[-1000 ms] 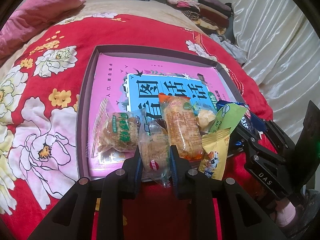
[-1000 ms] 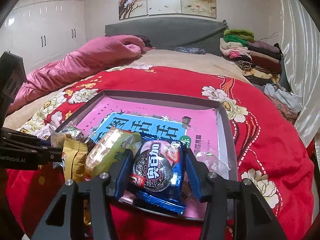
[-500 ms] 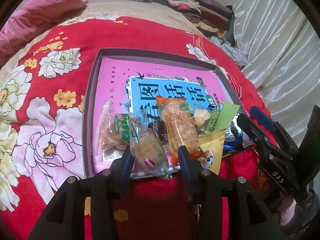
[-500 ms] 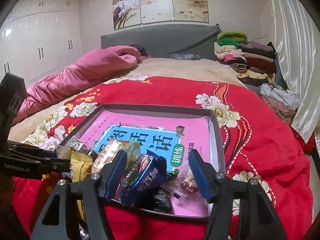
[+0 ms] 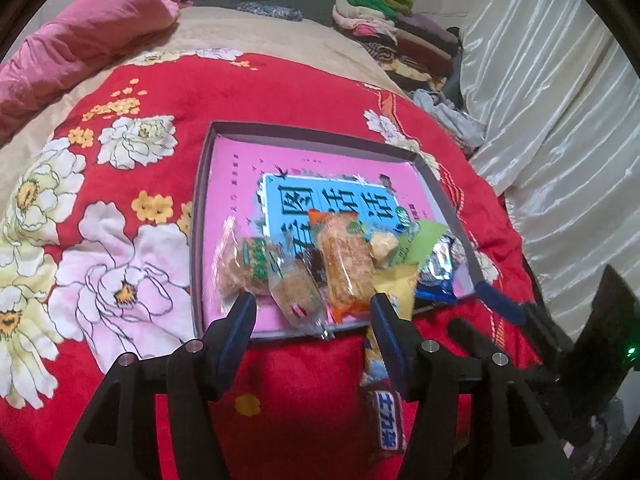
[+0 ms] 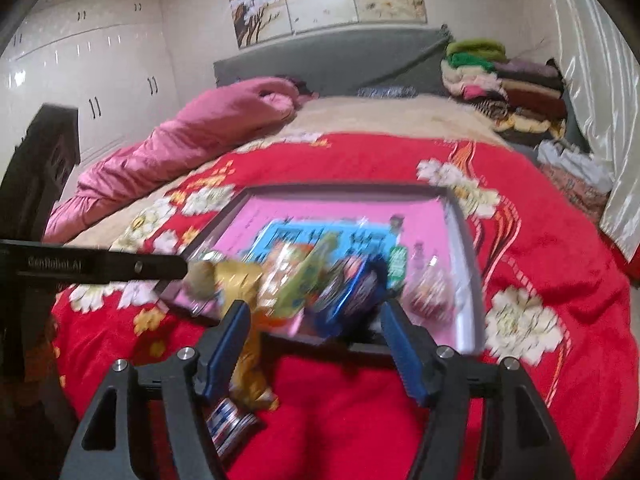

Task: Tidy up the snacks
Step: 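Move both tools back down to the yellow bag and chocolate bar, then grasp the yellow Alpenliebe bag with the left tool while the right tool grasps the blue chocolate bar, then carry the yellow bag with the left tool while the right tool carries the chocolate bar over the tray, then release the yellow bag with the left tool while the right tool releases the chocolate bar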

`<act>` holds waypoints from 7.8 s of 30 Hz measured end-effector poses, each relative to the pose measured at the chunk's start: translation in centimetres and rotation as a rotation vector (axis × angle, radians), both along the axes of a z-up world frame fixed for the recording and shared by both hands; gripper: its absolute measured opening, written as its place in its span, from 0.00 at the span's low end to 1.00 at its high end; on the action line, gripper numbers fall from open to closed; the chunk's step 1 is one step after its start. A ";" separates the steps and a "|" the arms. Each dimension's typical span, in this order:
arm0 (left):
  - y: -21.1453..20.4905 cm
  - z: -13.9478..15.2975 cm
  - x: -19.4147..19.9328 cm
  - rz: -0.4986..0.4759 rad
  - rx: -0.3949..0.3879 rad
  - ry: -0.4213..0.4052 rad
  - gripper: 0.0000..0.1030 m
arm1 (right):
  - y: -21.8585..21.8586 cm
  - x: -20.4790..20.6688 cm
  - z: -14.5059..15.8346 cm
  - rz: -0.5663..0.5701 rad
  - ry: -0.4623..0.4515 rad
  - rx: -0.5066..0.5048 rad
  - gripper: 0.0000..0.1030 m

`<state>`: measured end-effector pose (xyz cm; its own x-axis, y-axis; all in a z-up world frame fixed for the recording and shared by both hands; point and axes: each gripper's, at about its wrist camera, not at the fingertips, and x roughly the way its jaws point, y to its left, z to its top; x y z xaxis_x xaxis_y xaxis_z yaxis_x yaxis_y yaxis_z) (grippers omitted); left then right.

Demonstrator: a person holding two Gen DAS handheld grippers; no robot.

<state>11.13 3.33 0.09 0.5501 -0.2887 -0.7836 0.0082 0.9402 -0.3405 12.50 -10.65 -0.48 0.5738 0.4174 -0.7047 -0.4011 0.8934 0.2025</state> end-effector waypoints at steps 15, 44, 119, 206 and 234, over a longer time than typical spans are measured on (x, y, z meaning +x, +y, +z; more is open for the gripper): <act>-3.3 -1.5 -1.0 -0.110 -0.019 0.061 0.59 | 2.7 -3.6 -2.8 0.080 0.215 -0.058 0.65; -7.3 -6.1 1.5 -0.167 -0.066 0.145 0.22 | -0.4 -3.4 -4.8 -0.011 0.303 -0.072 0.31; -3.8 -2.3 4.5 -0.039 -0.003 0.058 0.19 | -4.0 6.2 -0.9 -0.114 -0.067 -0.021 0.31; -3.7 -3.1 5.2 -0.032 0.013 0.071 0.19 | -2.6 7.1 -2.6 -0.051 -0.036 -0.040 0.31; -4.3 -2.2 5.2 -0.049 0.015 0.059 0.46 | -2.4 5.8 -2.1 -0.008 -0.023 0.010 0.32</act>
